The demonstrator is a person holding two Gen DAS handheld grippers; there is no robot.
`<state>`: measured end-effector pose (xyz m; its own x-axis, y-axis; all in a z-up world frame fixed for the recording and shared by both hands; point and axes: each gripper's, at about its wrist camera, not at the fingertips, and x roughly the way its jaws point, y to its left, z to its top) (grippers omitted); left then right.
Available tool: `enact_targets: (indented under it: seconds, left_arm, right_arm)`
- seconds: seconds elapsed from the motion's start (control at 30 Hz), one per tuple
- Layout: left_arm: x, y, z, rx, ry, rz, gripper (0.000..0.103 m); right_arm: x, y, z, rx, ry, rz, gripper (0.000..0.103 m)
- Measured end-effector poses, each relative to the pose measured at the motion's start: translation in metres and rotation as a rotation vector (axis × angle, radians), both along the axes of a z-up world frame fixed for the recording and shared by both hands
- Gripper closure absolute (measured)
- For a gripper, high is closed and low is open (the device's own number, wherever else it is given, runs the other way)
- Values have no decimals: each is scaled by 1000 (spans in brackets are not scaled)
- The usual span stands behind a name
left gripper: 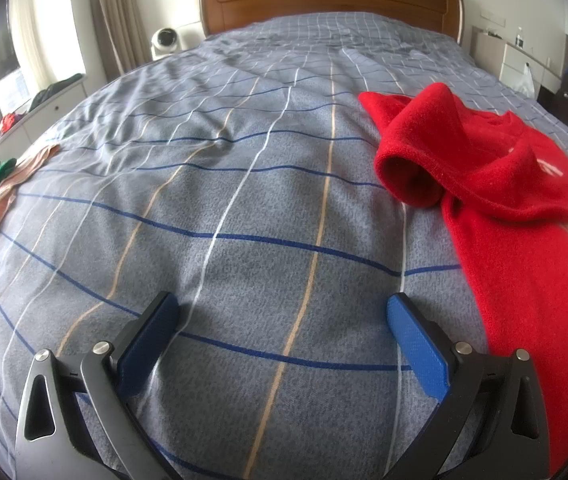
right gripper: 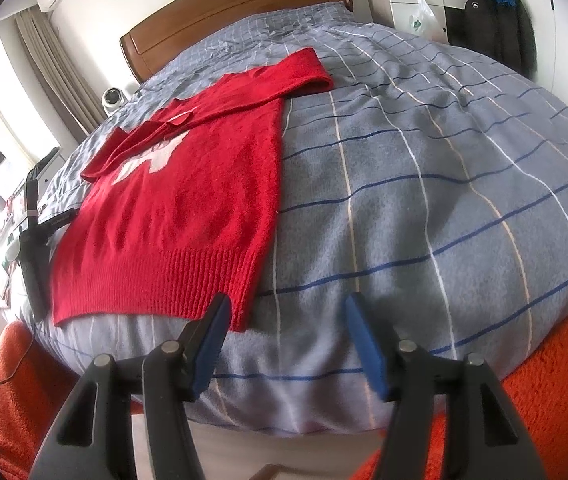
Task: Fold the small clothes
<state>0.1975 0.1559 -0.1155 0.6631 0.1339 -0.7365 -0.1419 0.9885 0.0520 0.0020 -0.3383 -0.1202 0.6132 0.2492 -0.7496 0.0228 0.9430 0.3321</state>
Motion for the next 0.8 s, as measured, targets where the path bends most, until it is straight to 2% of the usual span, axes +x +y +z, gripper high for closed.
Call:
enact_targets:
  seconds: [0.8]
  left_arm:
    - [0,0,0,0,0,0,0]
  right_arm:
    - [0,-8,-2,45,-2,-16,43]
